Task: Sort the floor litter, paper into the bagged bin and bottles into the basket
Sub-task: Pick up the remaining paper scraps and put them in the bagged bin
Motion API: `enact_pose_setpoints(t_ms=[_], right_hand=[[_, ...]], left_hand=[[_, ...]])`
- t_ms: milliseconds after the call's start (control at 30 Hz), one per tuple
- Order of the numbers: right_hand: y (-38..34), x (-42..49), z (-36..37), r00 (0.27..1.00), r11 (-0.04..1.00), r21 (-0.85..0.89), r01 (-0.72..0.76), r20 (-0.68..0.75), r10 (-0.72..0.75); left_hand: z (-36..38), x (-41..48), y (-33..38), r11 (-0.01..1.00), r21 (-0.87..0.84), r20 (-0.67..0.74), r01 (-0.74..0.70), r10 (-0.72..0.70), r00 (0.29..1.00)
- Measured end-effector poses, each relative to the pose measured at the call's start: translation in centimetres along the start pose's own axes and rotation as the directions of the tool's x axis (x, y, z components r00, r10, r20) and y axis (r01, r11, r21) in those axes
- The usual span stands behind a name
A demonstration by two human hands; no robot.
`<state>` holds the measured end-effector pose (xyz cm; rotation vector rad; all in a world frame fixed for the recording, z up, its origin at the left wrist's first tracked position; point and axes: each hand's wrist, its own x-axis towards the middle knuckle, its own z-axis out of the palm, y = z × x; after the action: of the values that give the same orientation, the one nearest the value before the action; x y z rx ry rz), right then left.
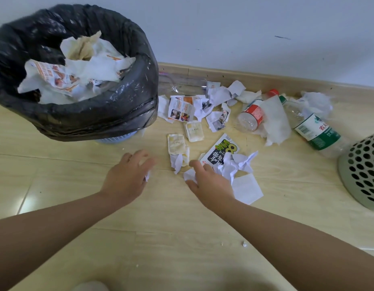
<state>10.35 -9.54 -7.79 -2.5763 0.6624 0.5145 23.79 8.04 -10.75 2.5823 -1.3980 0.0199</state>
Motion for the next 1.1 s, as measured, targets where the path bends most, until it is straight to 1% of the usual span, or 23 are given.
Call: enact_pose_setpoints(t_ms=[67,100,167,200,233,300,333,400,433,533,567,600,633,667,733,767,800,833,933,1000,1100], right_hand=[[-0.4,0.6,0.8,0.995,0.996,-0.048,-0.079,0.063,0.081],[-0.6,0.7,1.1,0.989,0.991,-0.060,-0.120,0.080,0.124],[-0.8,0.5,1.6,0.984,0.983,-0.108,-0.150,0.080,0.159],[-0.8,0.4,1.8,0.986,0.980,-0.143,-0.136,0.072,0.148],[-0.7,0.2,2.0,0.989,0.980,-0.164,-0.117,0.066,0.129],[-0.7,0.0,2.3,0.993,0.985,-0.149,-0.086,0.064,0.096],[-0.5,-0.1,2.3,0.994,0.989,-0.119,-0.083,0.057,0.091],[-0.5,-0.1,2.1,0.995,0.995,-0.033,-0.096,0.039,0.097],[-0.6,0.0,1.9,0.994,0.995,0.011,-0.102,0.037,0.102],[-0.9,0.2,1.4,0.995,0.988,0.121,-0.100,0.018,0.098],[-1.0,0.3,1.3,0.995,0.983,0.153,-0.100,0.009,0.099],[-1.0,0.4,1.2,0.995,0.978,0.182,-0.100,0.006,0.101],[-1.1,0.5,1.2,0.995,0.974,0.204,-0.101,0.004,0.103],[-1.1,0.6,1.2,0.994,0.970,0.221,-0.103,0.002,0.105],[-1.1,0.8,1.3,0.993,0.963,0.248,-0.108,-0.008,0.114],[-1.1,0.9,1.4,0.993,0.959,0.259,-0.111,-0.011,0.118],[-1.1,1.0,1.4,0.993,0.957,0.269,-0.112,-0.013,0.120],[-1.1,1.0,1.5,0.993,0.954,0.278,-0.111,-0.014,0.119],[-1.3,1.0,1.5,0.991,0.939,0.322,-0.118,-0.015,0.130],[-1.5,1.2,1.4,0.987,0.912,0.384,-0.144,-0.004,0.158],[-1.9,1.5,0.6,0.979,0.823,0.538,-0.182,0.024,0.200]], left_hand=[[0.2,-0.6,0.2,0.994,0.003,0.148,0.106,-0.105,0.983],[0.2,-0.9,0.3,0.986,-0.004,0.233,0.166,-0.160,0.959],[0.6,-1.4,0.1,0.960,-0.022,0.424,0.277,-0.242,0.872],[0.8,-1.4,0.1,0.942,-0.051,0.474,0.332,-0.270,0.838],[0.9,-1.3,-0.1,0.911,-0.106,0.487,0.398,-0.302,0.820],[0.9,-1.1,-0.3,0.834,-0.208,0.498,0.511,-0.360,0.789],[0.9,-0.9,-0.4,0.815,-0.229,0.512,0.533,-0.365,0.778],[0.6,-0.8,-0.4,0.820,-0.228,0.529,0.526,-0.349,0.773],[0.3,-0.8,-0.4,0.827,-0.240,0.517,0.508,-0.334,0.788],[-0.5,-0.9,-0.4,0.843,-0.326,0.422,0.429,-0.276,0.863],[-1.0,-0.9,-0.5,0.845,-0.340,0.388,0.413,-0.274,0.880],[-1.4,-0.9,-0.7,0.842,-0.334,0.368,0.423,-0.297,0.881],[-1.7,-1.0,-1.0,0.837,-0.310,0.361,0.450,-0.334,0.871],[-2.0,-1.0,-1.5,0.831,-0.264,0.380,0.490,-0.377,0.844],[-2.3,-1.4,-2.5,0.830,-0.104,0.502,0.548,-0.432,0.750],[-2.3,-1.6,-3.0,0.837,-0.040,0.567,0.546,-0.431,0.702],[-2.2,-1.8,-3.2,0.838,-0.030,0.612,0.545,-0.416,0.673],[-2.1,-1.9,-3.2,0.829,-0.060,0.634,0.556,-0.398,0.663],[-2.0,-1.3,-2.6,0.803,-0.162,0.651,0.573,-0.349,0.674],[-2.2,-0.6,-1.8,0.736,-0.267,0.649,0.623,-0.341,0.680],[-2.8,0.7,-0.5,0.630,-0.403,0.646,0.664,-0.318,0.694]])
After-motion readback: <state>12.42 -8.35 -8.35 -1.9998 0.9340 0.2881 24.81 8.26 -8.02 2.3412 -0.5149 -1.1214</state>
